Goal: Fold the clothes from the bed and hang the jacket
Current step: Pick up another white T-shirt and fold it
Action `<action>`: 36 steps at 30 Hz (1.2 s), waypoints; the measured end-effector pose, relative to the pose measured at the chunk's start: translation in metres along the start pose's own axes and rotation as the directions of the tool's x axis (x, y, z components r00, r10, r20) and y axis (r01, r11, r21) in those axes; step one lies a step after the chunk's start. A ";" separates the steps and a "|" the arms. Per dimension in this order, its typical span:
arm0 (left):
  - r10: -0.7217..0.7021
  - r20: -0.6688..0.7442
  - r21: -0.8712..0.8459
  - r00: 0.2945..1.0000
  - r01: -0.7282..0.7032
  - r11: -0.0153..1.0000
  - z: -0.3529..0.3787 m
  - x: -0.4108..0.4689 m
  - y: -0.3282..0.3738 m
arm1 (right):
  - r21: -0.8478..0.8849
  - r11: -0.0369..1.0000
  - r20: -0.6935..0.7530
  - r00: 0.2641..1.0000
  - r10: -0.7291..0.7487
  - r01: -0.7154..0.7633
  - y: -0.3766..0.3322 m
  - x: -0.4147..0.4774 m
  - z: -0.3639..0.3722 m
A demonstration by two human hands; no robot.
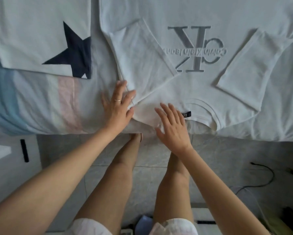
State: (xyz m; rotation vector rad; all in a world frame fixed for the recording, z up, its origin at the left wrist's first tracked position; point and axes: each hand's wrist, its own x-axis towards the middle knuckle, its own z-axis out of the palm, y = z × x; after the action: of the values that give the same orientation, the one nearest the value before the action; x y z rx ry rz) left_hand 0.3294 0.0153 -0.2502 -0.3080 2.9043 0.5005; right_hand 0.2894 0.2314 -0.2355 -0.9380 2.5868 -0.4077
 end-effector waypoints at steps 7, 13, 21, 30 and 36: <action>0.070 0.002 -0.097 0.998 -0.070 0.993 0.002 -0.010 0.008 | -0.246 0.964 0.001 0.995 0.102 -0.098 0.093 -0.052 -0.030; 0.127 -0.009 -0.047 0.992 -0.127 0.991 0.003 -0.005 0.007 | -0.268 0.962 0.144 0.986 0.089 -0.048 0.155 -0.063 -0.051; 0.479 0.104 0.458 0.872 -0.469 0.755 0.023 -0.001 -0.003 | -0.310 0.943 -0.011 0.992 0.125 -0.122 0.183 -0.055 -0.070; 0.673 0.114 0.386 0.731 -0.657 0.648 0.003 0.021 -0.019 | -0.191 0.981 0.093 0.996 0.007 0.011 0.221 -0.027 -0.093; 0.667 0.121 0.167 0.735 -0.678 0.716 -0.019 0.034 0.000 | -0.127 0.980 0.130 0.982 -0.134 0.151 0.227 -0.031 -0.110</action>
State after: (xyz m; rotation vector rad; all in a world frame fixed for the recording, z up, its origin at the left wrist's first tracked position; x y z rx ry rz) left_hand 0.2943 0.0031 -0.2395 0.8248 2.8988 0.2816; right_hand 0.1390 0.4356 -0.2167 -1.1632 2.4712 -0.2057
